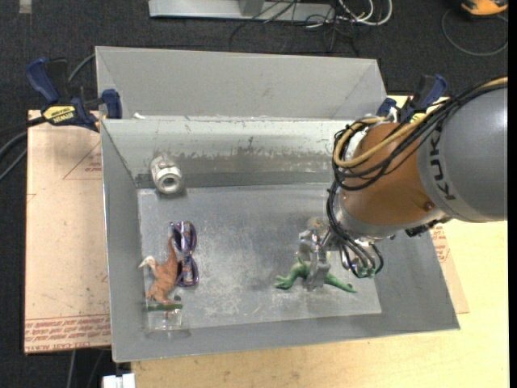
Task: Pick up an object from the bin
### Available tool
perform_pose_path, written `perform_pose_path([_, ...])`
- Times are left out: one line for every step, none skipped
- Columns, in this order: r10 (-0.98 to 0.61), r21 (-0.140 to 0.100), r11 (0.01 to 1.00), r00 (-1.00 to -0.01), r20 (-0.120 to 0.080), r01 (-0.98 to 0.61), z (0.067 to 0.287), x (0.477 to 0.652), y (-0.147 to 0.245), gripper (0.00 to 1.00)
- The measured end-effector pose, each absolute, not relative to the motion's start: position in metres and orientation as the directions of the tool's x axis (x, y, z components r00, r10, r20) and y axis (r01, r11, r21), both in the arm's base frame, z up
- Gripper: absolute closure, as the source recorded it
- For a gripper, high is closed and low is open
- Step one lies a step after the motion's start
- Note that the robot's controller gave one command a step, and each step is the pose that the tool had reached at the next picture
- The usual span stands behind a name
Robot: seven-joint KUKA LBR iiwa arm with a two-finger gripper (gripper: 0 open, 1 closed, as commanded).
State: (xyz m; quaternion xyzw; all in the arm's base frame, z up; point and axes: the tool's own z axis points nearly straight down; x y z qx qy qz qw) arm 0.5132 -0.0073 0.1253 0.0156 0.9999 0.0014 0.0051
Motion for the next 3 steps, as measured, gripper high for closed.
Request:
perform_pose_path([0.033,0.003,0.999,-0.999,-0.008,0.033,0.125,0.514,-0.008,1.0])
perform_pose_path([-0.13,0.0,0.991,-0.991,-0.024,-0.13,0.23,0.573,-0.008,1.0])
perform_pose_path([-0.13,0.0,0.992,-0.991,-0.024,-0.13,0.227,0.573,-0.008,1.0])
